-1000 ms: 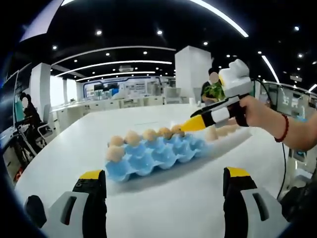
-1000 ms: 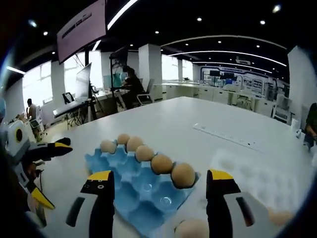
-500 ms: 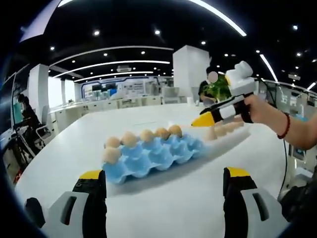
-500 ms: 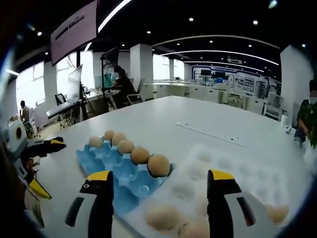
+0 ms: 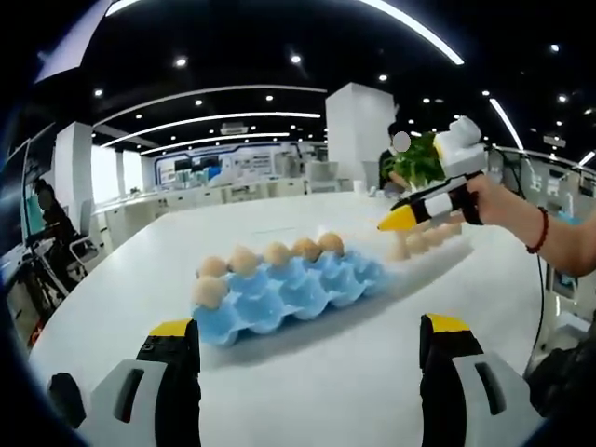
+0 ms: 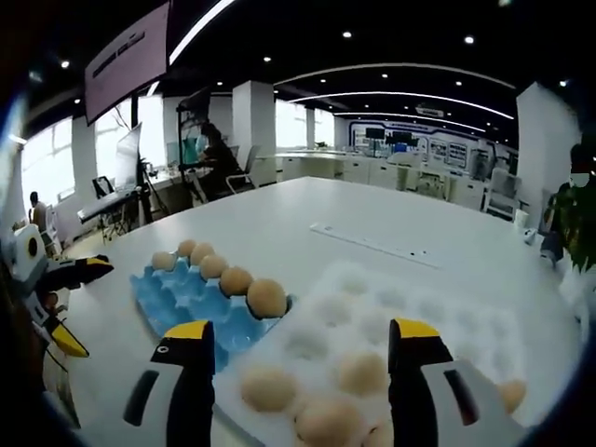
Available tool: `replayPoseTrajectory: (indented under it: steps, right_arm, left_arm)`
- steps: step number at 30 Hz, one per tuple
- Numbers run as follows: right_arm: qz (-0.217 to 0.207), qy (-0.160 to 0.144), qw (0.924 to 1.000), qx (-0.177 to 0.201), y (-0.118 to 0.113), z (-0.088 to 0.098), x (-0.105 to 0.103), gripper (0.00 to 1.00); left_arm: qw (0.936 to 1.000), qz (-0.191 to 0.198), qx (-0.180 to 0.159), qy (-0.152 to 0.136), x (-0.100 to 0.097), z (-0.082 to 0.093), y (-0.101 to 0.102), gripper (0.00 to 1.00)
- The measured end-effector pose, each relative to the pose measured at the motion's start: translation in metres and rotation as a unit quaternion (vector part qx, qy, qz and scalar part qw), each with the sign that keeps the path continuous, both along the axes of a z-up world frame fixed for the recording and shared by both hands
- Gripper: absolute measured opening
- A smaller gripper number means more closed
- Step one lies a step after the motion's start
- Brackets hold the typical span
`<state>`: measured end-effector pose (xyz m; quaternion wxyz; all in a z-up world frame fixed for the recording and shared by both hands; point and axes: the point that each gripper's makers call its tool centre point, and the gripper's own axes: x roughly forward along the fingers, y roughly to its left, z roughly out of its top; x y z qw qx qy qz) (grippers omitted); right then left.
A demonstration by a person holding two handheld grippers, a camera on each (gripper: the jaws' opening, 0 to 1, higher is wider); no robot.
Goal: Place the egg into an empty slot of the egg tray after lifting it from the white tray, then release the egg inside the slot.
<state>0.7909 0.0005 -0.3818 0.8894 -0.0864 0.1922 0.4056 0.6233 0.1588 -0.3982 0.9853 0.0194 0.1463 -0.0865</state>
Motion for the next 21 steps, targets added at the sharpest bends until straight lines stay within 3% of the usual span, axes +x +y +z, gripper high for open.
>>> replayPoseTrajectory:
  steps: [14,21]
  right_arm:
    - [-0.025,0.012,0.9996,0.009,-0.02,-0.012,0.015,0.66]
    - [-0.038,0.006,0.9991,-0.016,-0.029,-0.024,0.024,0.56]
  left_arm:
    - [1.0,-0.001,-0.003,-0.004,-0.003,0.001,-0.003,1.0]
    - [1.0,0.007,-0.001,-0.007,-0.003,0.002,-0.001,1.0]
